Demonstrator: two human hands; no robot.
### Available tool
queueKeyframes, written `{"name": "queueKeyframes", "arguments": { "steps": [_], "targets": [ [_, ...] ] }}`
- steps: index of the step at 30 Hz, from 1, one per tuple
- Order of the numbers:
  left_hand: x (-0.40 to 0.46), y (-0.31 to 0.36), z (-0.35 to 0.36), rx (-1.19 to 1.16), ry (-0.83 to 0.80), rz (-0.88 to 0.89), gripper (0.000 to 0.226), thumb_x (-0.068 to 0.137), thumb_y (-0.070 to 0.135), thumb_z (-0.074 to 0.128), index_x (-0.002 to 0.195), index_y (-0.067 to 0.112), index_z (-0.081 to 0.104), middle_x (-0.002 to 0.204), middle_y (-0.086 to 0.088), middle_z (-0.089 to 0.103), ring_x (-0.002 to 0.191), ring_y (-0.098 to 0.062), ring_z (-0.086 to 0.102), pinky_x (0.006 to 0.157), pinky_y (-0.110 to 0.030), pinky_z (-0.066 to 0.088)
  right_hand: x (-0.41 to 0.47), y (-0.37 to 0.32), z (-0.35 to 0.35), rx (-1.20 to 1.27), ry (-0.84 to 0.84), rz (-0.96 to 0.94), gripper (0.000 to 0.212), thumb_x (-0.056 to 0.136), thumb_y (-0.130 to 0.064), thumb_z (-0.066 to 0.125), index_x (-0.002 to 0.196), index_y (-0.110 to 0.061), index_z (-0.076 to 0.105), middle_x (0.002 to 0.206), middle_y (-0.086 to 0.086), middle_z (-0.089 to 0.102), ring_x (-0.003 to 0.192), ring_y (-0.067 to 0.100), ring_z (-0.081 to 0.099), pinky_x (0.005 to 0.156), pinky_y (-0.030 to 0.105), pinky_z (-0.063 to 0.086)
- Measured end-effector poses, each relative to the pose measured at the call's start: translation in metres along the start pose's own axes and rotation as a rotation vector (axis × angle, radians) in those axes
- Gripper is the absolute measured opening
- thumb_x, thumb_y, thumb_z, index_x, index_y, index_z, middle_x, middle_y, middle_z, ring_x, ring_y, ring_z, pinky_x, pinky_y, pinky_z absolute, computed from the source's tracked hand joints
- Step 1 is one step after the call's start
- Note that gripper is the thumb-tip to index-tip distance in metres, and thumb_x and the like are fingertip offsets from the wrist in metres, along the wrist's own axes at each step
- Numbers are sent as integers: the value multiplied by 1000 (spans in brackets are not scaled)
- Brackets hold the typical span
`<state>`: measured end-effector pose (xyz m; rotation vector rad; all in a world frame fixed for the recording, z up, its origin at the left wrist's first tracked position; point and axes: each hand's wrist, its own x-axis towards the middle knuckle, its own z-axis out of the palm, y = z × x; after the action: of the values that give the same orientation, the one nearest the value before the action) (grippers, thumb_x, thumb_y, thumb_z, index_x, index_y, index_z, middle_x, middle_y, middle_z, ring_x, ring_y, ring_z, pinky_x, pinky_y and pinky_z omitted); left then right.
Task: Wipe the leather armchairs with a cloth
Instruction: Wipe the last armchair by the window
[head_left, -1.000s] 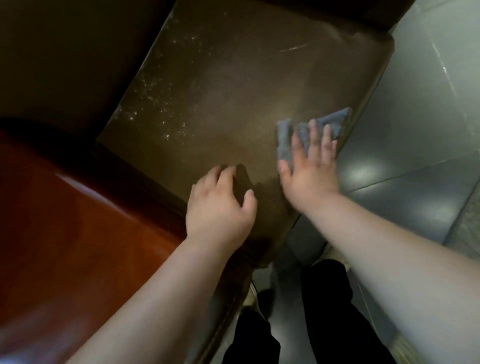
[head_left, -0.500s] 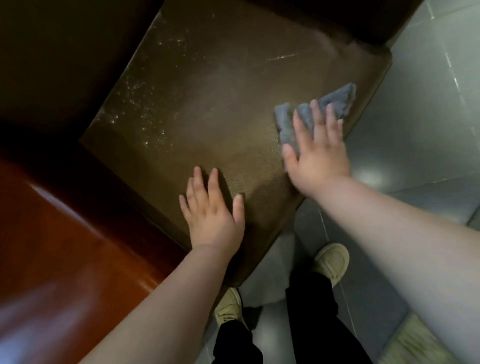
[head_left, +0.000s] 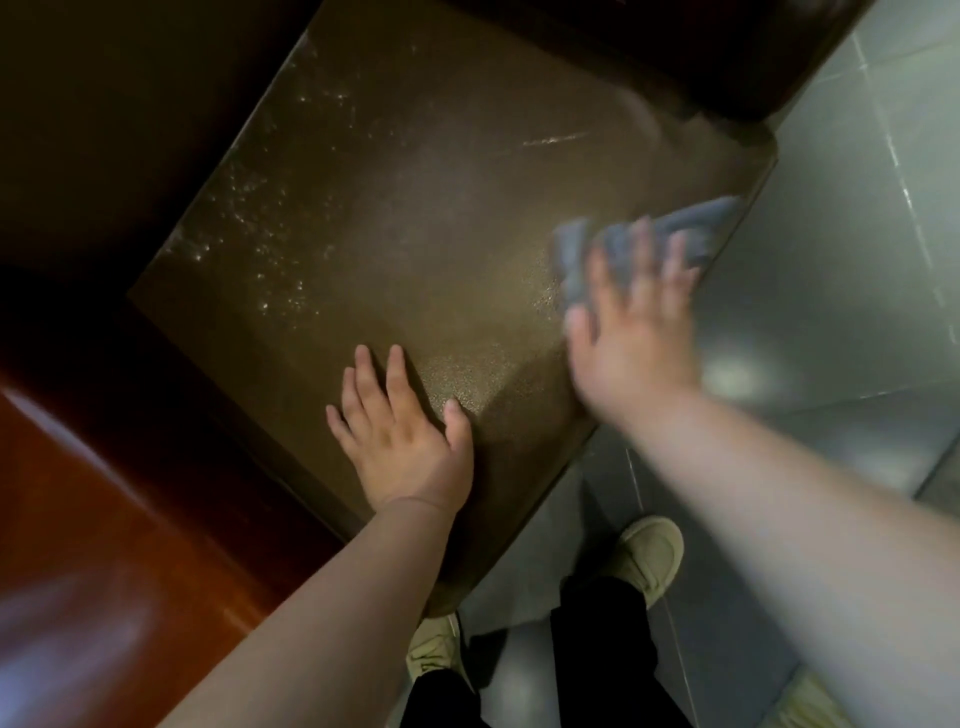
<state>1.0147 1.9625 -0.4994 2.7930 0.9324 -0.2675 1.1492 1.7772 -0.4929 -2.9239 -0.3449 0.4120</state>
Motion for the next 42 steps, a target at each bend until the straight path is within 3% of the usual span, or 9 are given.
{"name": "queueKeyframes", "arguments": {
  "steps": [5,7,12,19,23,27,33,39,42],
  "targets": [
    [-1,0,0,11,-3,-3,81,93,59,36,164,27,17,174,-1,7,162,-28,6,130,-60,6,-34,-2,8,-62,-98,-694,69,98,-53,45,160,-24,37,172,9,18,159,35,13,129,50,10],
    [-1,-1,3,1,11,5,80,93,57,38,164,25,20,174,-4,9,161,-30,8,130,-60,6,3,21,-1,-115,-58,-660,70,99,-54,41,161,-22,35,171,11,21,158,37,17,128,52,10],
    [-1,1,-1,16,22,3,79,93,55,36,163,20,24,172,-9,13,160,-34,12,130,-61,8,68,27,-28,-67,-26,-38,75,103,-58,20,167,-20,6,173,16,-5,159,39,-8,128,52,-5],
    [2,11,-17,115,-140,-63,81,95,57,32,166,23,13,175,-7,-1,162,-30,-1,131,-57,3,-14,2,-18,-163,-277,-777,71,103,-59,37,165,-29,21,174,5,-3,160,30,-9,129,47,-8],
    [8,23,-28,-94,-57,-86,73,99,46,51,162,23,22,172,0,5,161,-21,0,132,-54,2,68,48,-36,-161,-175,-353,79,99,-65,12,167,-24,10,173,7,-10,160,31,-12,126,45,-14],
    [40,50,-32,-179,-5,97,70,97,49,51,159,27,27,172,1,10,160,-19,3,130,-48,-1,88,64,-49,-43,-77,103,77,102,-57,20,167,-18,9,174,12,-6,159,36,-8,129,53,-1],
    [64,60,-17,58,-69,206,74,95,57,36,161,24,23,173,-5,10,160,-29,9,132,-47,-1,59,38,-41,-157,-230,-551,74,103,-61,29,165,-28,7,175,5,-5,160,28,-10,130,46,-3],
    [64,55,-7,71,-17,231,77,93,52,43,160,17,30,172,-13,17,159,-35,18,132,-49,-2,136,55,-56,-45,-56,-11,76,101,-57,21,167,-19,12,173,14,10,160,32,5,130,48,4],
    [64,60,-15,84,-42,218,77,92,53,43,159,19,29,172,-12,17,159,-34,17,132,-50,-1,92,6,-39,-130,-85,-206,74,105,-55,25,167,-21,3,174,14,-5,160,34,-5,129,48,-3]
  ]
}}
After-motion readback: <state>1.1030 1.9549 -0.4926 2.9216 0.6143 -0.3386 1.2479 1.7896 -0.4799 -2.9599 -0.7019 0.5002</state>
